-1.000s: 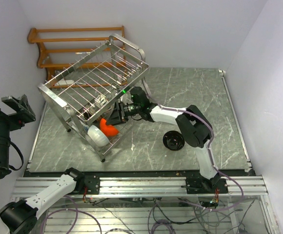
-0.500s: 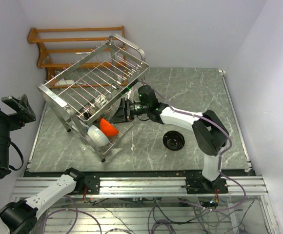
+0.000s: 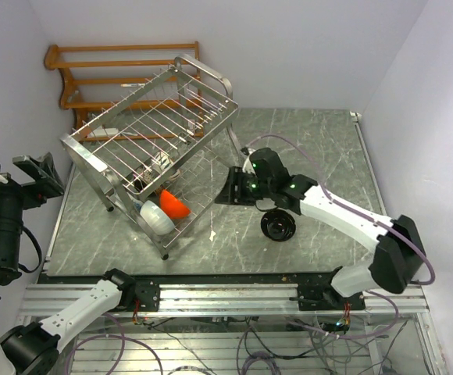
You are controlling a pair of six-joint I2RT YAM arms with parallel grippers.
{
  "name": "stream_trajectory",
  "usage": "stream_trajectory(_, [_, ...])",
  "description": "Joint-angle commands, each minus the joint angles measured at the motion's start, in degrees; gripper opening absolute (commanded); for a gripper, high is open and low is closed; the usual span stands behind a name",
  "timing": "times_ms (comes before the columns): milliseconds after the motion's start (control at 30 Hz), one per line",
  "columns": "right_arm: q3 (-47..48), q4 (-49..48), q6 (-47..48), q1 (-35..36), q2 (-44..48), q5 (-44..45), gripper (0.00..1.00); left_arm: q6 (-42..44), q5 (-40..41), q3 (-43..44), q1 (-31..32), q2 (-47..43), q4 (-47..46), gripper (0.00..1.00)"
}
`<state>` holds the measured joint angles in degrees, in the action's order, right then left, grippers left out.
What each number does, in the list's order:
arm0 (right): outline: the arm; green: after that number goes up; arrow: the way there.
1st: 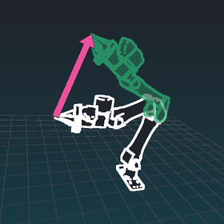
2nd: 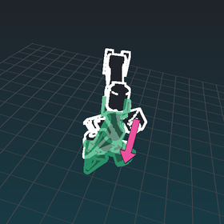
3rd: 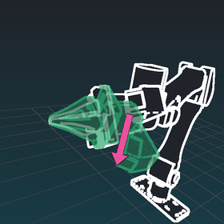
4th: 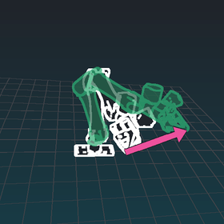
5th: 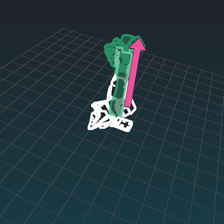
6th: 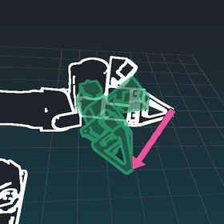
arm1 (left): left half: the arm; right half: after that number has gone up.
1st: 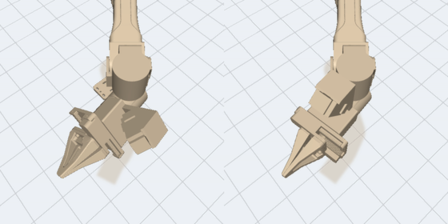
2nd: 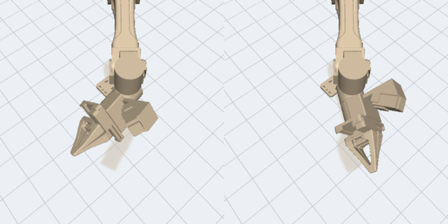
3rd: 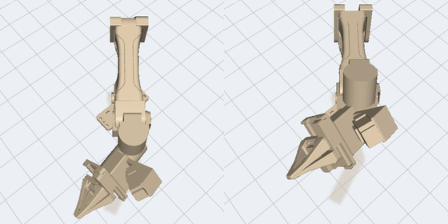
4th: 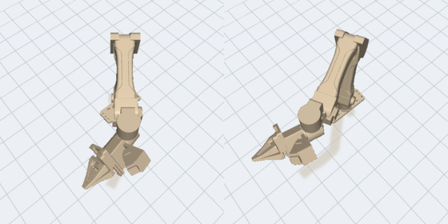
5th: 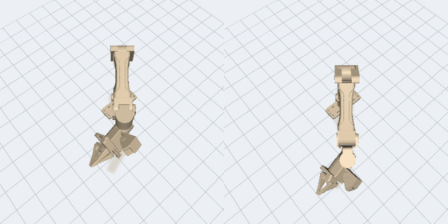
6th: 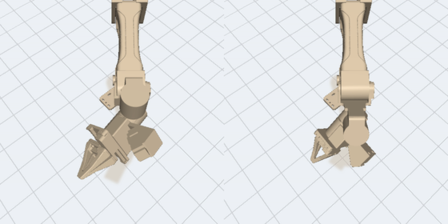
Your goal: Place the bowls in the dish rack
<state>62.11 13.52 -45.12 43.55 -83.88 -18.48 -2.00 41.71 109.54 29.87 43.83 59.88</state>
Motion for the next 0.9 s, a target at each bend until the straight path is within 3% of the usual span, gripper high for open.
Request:
stream_trajectory(0, [-2.78, 22.95, 1.53, -0.13, 4.95, 19.40, 0.51, -0.59, -2.08, -0.73, 0.49, -0.92, -1.46, 0.99])
stream_trajectory(233, [-7.74, 31.82, -0.31, 0.02, 7.00, 23.89, 0.51, -0.47, -2.38, -1.84, 0.85, -1.41, -2.46, 0.99])
stream_trajectory(733, [-9.78, 29.67, 1.70, -0.03, -0.67, 29.27, 0.52, -1.39, 0.96, -4.78, 3.49, -2.53, -2.88, 0.99])
stream_trajectory(867, [-9.97, 30.67, 1.95, 0.47, -0.10, 32.47, 0.37, -1.43, 1.50, -4.40, 3.68, -2.35, -2.66, 0.99])
